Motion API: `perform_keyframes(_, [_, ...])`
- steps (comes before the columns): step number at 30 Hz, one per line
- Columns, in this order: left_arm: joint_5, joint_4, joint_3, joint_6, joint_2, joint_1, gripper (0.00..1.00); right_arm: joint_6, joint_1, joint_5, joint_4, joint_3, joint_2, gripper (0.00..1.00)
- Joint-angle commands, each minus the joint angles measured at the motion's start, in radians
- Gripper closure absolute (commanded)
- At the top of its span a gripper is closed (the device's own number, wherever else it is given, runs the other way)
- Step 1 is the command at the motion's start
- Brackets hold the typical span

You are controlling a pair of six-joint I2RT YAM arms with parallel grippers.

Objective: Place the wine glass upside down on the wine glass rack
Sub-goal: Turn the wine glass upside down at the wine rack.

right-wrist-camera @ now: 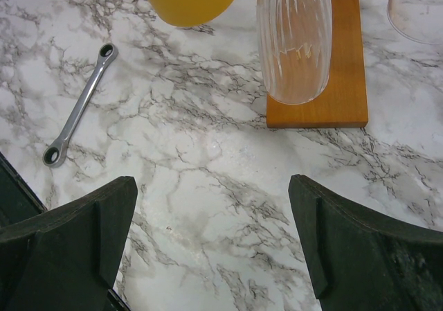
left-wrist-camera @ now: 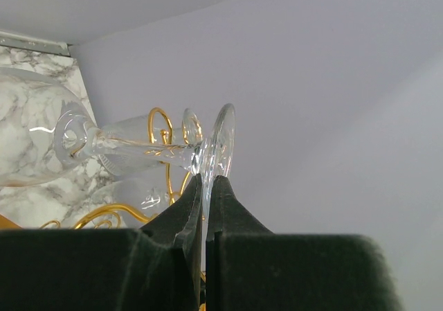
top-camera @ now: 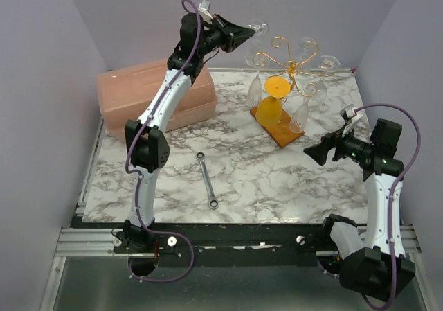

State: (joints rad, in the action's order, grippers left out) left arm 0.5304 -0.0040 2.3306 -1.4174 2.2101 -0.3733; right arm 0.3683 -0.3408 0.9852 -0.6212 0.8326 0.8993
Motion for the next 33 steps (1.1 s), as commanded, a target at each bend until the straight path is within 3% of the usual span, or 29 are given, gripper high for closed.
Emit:
perform_keyframes(1, [-0.042,0.044,0.049,-0.051,0.01,-0.017,1.0,0.018,-0.005,0.03,0.009,-0.005,-0.015,0.0])
perform_keyframes(33, [-0.042,0.017,0.095,-0.118,0.05,-0.093,1.0,0.028,-0.004,0.031,0.002,-0.002,-0.027,0.0])
